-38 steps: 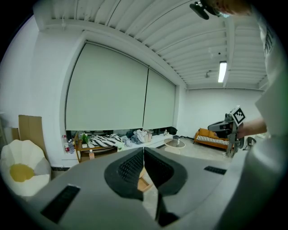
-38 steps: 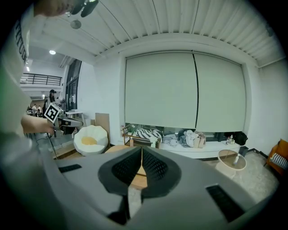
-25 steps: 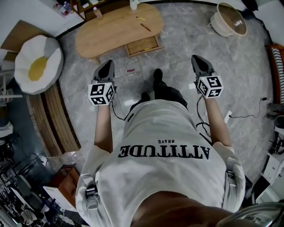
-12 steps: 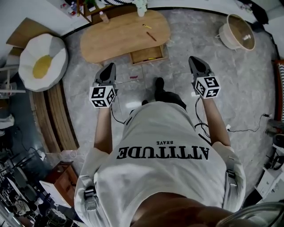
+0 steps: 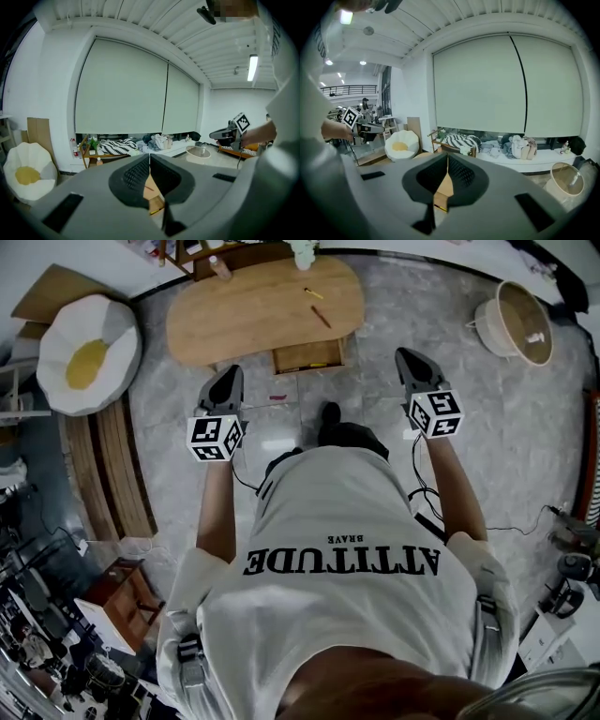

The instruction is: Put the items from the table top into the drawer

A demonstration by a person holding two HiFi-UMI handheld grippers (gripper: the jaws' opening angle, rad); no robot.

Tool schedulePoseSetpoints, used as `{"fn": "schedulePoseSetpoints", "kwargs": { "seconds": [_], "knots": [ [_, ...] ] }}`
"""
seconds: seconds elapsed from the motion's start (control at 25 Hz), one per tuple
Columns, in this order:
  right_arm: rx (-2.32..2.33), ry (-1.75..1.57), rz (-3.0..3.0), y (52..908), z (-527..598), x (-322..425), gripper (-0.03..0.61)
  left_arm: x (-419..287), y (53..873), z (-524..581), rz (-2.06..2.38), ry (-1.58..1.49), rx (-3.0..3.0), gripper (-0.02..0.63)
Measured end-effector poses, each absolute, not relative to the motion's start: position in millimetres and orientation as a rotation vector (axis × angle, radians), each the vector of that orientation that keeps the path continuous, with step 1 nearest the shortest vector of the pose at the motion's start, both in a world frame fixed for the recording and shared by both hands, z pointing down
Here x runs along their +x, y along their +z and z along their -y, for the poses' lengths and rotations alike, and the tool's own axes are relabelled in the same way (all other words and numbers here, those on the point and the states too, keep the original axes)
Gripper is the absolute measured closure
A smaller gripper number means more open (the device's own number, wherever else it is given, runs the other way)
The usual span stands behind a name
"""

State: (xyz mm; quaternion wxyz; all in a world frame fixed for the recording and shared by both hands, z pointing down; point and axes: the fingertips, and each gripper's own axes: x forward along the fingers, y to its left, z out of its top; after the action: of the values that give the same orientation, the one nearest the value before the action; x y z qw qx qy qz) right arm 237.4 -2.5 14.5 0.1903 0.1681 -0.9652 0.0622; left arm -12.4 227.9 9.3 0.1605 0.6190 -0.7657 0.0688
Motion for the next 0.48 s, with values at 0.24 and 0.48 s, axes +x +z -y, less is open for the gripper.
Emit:
{"fn": "schedulePoseSetpoints", "kwargs": {
  "seconds": [0.24,0.48],
  "knots": [
    [0.377,0.167,2.701,34,37,224,0.558,-16,24,-189,2.208,0.251,1.702,0.592],
    [0.326,0.199,2.681,60,66,212,0.558,-14,39,-156,2.198,0.257,1.666,0.592]
  ]
}}
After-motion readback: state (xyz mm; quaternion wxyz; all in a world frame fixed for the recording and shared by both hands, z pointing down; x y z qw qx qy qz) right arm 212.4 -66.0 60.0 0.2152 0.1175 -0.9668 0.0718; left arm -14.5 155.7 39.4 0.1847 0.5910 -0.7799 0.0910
